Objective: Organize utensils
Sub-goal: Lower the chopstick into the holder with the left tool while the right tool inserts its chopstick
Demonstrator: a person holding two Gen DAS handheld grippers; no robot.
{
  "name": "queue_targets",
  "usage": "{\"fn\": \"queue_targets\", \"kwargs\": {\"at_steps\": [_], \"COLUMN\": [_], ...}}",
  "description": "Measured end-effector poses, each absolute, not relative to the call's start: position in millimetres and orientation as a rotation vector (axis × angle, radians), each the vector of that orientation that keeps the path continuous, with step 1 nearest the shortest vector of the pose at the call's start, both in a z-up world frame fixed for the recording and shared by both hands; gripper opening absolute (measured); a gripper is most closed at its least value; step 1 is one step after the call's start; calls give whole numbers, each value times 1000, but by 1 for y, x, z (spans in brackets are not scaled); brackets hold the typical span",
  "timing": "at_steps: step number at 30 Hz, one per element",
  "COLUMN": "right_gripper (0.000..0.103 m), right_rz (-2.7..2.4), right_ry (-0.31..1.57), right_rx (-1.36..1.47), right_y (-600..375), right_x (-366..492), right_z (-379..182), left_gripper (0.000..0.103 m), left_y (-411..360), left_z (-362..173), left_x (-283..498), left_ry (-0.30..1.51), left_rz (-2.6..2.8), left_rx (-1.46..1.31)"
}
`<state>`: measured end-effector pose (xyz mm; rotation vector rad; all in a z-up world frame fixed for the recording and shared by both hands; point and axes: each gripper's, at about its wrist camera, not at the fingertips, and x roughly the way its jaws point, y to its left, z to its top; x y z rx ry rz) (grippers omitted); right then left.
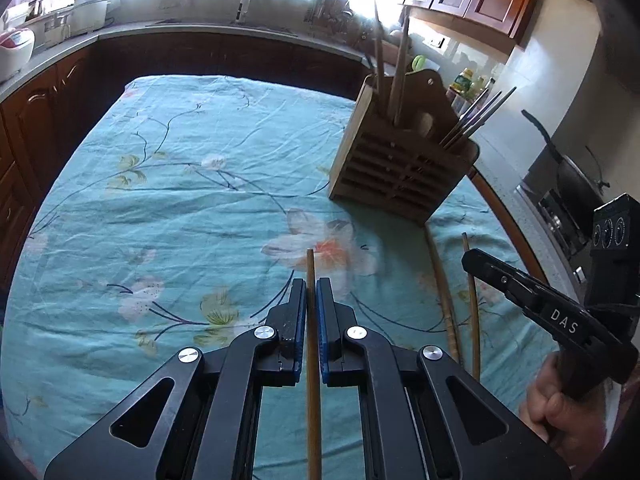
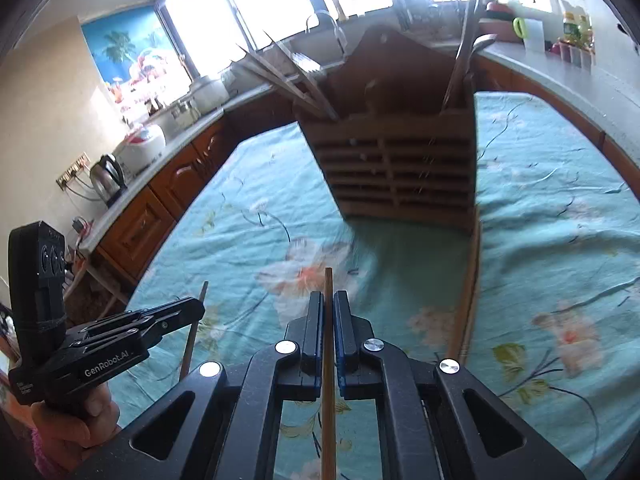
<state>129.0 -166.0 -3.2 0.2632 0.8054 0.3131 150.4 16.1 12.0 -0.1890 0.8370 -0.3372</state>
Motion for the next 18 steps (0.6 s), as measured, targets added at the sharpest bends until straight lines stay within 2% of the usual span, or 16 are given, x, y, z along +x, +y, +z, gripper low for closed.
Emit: {"fn": "queue_targets", "kwargs": {"at_steps": [9,18], "right_gripper": [5,5], "right_rz": [294,272], "right_ry": [655,518], "right_rx": [323,340], "right_y": [-198,-217], "right_x": [110,95], "right_z": [48,95], "left_gripper": [5,5], "left_y": [21,17], "left_z": [66,97], "left_x": [128,121], "left_ry": [700,620], "left_rz": [-393,-423], "left_rx": [-223,-231]}}
